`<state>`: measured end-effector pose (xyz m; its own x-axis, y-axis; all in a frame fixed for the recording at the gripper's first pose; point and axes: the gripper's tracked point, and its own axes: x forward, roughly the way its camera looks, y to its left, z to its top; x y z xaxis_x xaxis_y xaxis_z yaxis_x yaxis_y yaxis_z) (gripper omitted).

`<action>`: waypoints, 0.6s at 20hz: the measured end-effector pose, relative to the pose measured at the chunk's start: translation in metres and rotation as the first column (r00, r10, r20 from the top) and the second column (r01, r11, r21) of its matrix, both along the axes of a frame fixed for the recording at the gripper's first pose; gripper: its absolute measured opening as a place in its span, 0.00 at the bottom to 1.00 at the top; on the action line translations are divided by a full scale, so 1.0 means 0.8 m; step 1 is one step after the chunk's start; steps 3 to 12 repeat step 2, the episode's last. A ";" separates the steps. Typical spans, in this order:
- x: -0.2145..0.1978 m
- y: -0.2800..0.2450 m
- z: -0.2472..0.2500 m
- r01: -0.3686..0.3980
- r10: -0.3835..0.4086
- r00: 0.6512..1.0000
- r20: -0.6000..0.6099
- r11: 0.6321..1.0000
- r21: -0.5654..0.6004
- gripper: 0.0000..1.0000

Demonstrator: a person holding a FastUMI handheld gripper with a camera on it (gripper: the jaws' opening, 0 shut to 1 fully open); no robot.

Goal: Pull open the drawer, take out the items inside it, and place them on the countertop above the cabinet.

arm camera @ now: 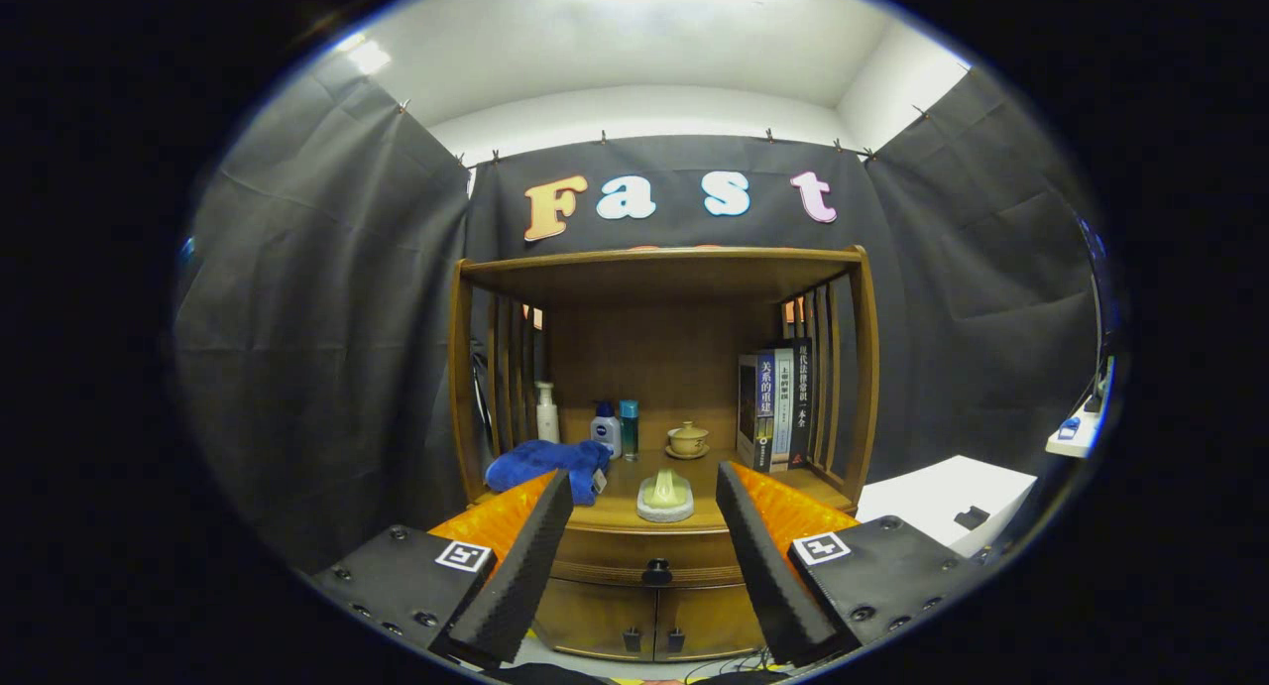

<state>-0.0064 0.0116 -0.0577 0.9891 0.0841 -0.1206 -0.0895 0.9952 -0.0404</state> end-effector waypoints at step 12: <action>-0.001 -0.002 -0.002 0.004 -0.004 1.000 -0.006 1.000 0.014 0.95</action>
